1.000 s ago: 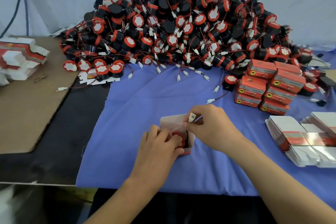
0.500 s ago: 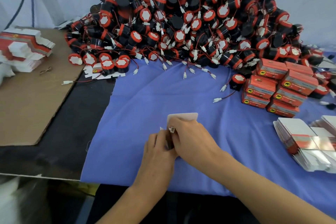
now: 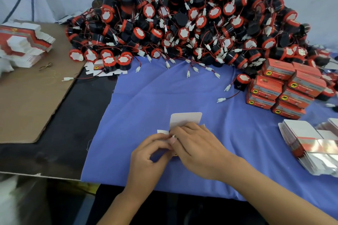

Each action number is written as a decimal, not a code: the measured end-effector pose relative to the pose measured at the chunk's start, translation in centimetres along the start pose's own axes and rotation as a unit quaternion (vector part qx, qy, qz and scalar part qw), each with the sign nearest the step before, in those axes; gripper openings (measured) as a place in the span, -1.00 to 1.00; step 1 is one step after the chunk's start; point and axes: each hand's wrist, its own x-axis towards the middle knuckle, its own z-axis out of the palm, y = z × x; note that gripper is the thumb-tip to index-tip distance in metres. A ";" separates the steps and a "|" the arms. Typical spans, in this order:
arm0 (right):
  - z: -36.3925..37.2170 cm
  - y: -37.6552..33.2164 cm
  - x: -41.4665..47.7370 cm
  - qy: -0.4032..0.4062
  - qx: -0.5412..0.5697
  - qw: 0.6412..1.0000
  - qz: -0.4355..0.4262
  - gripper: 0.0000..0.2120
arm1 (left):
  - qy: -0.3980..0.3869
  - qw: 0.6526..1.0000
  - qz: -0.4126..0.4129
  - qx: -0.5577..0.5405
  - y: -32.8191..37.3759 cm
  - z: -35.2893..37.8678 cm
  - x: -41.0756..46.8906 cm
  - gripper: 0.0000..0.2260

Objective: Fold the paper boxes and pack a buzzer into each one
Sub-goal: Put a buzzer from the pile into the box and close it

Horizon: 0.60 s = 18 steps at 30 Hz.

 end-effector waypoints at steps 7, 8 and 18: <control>0.4 0.0 0.3 0.025 0.067 0.997 0.038 -0.78 | 0.015 1.000 -0.020 -0.001 -0.9 -0.3 0.0 -0.73; 0.3 0.0 0.3 0.041 0.091 0.994 0.052 -0.83 | 0.016 1.000 -0.022 -0.004 -1.0 -0.3 -0.1 -0.74; -0.2 0.6 0.5 -0.023 0.068 0.997 0.015 -0.81 | 0.025 1.000 -0.004 0.014 -1.3 -0.2 -0.3 -0.83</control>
